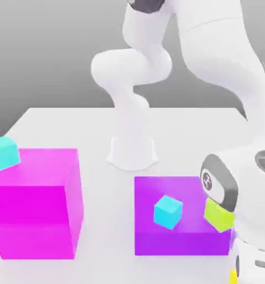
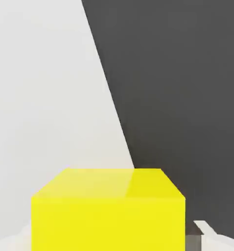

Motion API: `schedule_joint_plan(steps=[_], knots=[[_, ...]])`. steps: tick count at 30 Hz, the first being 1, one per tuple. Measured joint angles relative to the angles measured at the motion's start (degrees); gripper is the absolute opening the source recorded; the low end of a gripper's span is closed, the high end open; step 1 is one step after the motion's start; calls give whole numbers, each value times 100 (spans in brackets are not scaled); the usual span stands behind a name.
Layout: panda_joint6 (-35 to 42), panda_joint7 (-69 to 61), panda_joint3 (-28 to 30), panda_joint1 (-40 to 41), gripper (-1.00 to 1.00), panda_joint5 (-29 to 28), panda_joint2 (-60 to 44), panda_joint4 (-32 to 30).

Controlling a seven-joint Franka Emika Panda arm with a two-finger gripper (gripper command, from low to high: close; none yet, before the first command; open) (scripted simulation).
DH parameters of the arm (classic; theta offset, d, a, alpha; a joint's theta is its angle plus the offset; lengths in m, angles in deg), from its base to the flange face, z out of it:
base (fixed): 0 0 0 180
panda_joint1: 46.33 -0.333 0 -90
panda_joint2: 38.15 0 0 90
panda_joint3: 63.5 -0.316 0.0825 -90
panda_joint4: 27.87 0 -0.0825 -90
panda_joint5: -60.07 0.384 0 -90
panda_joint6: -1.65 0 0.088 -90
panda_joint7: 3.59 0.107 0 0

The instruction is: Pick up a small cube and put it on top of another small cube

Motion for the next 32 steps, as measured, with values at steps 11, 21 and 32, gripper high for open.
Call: schedule_joint_plan(steps=[11, 21, 32], knots=[[1631, 1140, 1217, 953, -100, 217, 2185, -542], [3016, 3106, 2007, 2799, -100, -477, 4185, -1084], [2635, 3864, 2405, 3568, 100, -772, 4605, -1857]])
